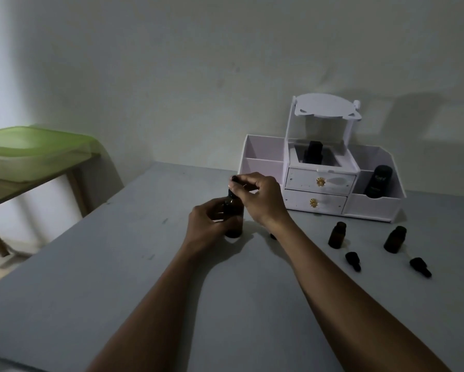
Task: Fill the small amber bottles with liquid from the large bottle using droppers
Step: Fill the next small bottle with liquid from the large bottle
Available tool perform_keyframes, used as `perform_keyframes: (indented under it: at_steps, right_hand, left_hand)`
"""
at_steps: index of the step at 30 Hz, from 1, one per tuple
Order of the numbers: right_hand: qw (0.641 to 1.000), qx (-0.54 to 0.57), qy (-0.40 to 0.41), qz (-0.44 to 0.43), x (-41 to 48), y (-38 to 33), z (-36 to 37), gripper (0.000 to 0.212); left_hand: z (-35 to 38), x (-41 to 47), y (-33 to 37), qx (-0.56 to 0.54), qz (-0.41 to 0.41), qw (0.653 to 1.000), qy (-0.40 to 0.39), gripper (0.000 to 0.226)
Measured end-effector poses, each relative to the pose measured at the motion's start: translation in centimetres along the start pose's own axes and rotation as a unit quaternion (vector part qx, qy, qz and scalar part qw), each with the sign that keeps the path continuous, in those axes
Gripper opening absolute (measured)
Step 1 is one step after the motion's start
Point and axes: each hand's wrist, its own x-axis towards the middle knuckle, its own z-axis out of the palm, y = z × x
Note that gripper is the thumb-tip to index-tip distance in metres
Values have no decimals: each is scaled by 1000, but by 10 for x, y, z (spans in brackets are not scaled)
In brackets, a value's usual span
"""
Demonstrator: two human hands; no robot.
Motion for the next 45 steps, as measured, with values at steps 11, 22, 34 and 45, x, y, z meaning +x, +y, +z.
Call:
perform_keyframes:
  at_steps: [11, 22, 34, 45]
  right_hand:
    - [997, 2, 73, -17, 5, -4, 9, 6]
    - [998, 9, 59, -9, 7, -11, -1, 16]
    - [978, 119, 136, -99, 27, -71, -72, 12]
    - [964, 93, 248, 14, -29, 4, -180, 11]
  left_hand:
    - [0, 1, -1, -3, -12, 1000, 5, 43]
    - [1, -3, 3, -15, -24, 1000, 4, 39]
    - [5, -8, 8, 72, 45, 991, 107, 79]
    - [75, -50, 68, -15, 194, 973, 126, 17]
